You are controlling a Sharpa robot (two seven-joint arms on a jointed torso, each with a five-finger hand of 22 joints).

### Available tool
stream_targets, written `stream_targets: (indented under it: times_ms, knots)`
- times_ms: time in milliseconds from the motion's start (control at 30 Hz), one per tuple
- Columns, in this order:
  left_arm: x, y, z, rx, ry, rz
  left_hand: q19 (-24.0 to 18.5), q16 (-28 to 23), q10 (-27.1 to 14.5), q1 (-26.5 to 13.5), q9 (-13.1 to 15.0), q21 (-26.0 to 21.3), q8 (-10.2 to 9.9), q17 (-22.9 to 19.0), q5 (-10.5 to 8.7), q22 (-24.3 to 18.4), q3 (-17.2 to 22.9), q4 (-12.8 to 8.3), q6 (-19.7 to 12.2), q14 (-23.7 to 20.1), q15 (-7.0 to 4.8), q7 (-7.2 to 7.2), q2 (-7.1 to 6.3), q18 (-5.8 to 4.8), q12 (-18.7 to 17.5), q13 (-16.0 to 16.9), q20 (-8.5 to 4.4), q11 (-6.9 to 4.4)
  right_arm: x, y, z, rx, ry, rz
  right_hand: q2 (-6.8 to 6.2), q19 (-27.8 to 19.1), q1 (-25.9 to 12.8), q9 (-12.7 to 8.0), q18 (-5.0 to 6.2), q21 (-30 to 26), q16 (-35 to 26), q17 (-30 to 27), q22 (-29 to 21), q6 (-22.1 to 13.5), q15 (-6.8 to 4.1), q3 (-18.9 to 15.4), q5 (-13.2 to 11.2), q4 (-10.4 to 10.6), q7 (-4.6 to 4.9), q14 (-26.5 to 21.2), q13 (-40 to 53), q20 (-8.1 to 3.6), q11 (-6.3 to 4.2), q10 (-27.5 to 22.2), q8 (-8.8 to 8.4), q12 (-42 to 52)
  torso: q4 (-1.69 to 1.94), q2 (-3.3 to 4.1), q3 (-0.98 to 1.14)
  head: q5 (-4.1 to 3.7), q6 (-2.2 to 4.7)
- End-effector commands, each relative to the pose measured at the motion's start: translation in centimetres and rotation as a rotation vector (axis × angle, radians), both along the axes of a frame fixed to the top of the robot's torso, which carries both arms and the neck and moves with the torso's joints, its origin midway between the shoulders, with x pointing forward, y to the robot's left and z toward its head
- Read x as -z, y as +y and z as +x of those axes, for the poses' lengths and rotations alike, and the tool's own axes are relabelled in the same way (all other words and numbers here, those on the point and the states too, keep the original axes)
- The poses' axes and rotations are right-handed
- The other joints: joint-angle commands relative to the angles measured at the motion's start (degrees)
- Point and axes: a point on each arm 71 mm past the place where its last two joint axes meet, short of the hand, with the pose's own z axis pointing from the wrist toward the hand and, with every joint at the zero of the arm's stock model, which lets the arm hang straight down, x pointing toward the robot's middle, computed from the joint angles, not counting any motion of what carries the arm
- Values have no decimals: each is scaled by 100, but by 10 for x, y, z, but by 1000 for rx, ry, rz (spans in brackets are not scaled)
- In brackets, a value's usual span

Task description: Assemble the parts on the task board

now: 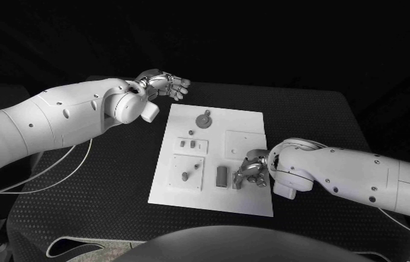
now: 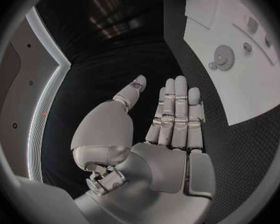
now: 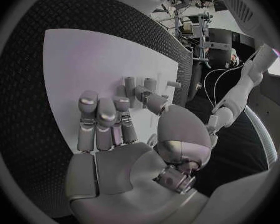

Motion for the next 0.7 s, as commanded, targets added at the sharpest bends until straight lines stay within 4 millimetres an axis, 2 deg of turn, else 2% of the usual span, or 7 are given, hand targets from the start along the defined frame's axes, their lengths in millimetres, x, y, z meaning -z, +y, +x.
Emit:
stream_targets:
  times_ms: [33, 100, 200, 333, 700]
  knots:
    - [-1, -3, 0, 20, -1, -4, -12, -29, -39, -40, -9, -38, 34, 11, 3, 9, -7, 36, -37, -13, 25, -14, -30, 83, 20, -10, 10, -12, -1, 7, -3, -38, 4, 34, -79, -38, -57, -10, 178, 38, -26, -1, -13, 78, -53, -43, -32, 42, 38, -7, -1, -9, -20, -33, 3, 37, 0, 1, -1, 2, 2]
    - [-1, -3, 0, 20, -1, -3, -12, -29, -40, -41, -10, -38, 34, 11, 3, 10, -8, 36, -37, -13, 25, -14, -31, 83, 20, -10, 10, -12, -1, 7, -3, -39, 4, 35, -119, -37, -87, -15, 178, 42, -34, -6, -15, 76, -52, -90, -37, 63, 39, -13, -1, -10, -19, -36, 4, 39, 0, 1, 0, 5, 3]
    - [-1, -3, 0, 19, -1, -3, -12, -30, -40, -42, -10, -39, 34, 12, 3, 10, -8, 37, -38, -13, 26, -14, -31, 83, 20, -10, 10, -12, -1, 7, -3, -39, 3, 37, -276, -38, -158, -21, 178, 45, -40, -4, -25, 71, -53, -189, -77, 140, 39, -17, -2, -13, -19, -44, 6, 40, 3, -1, 1, 1, 8]
    - [-1, -3, 0, 21, 0, -3, -12, -31, -41, -42, -11, -40, 35, 14, 4, 12, -7, 38, -38, -13, 26, -14, -32, 83, 20, -10, 10, -12, -1, 7, -3, -41, 3, 39, -403, -36, -189, -22, 178, 44, -43, 0, -39, 63, -58, -246, -92, 249, 37, -20, -2, -24, -23, -49, 13, 43, 2, 0, -1, 3, 6]
    - [-1, -3, 0, 20, 0, -2, -12, -34, -41, -40, -13, -41, 37, 18, 4, 15, -6, 39, -38, -13, 26, -14, -32, 84, 20, -10, 10, -12, -1, 7, -3, -43, 7, 39, -423, -35, -166, -20, 178, 45, -44, 4, -47, 56, -63, -251, -92, 300, 34, -21, -1, -36, -26, -52, 18, 45, 0, 1, -1, 10, -5]
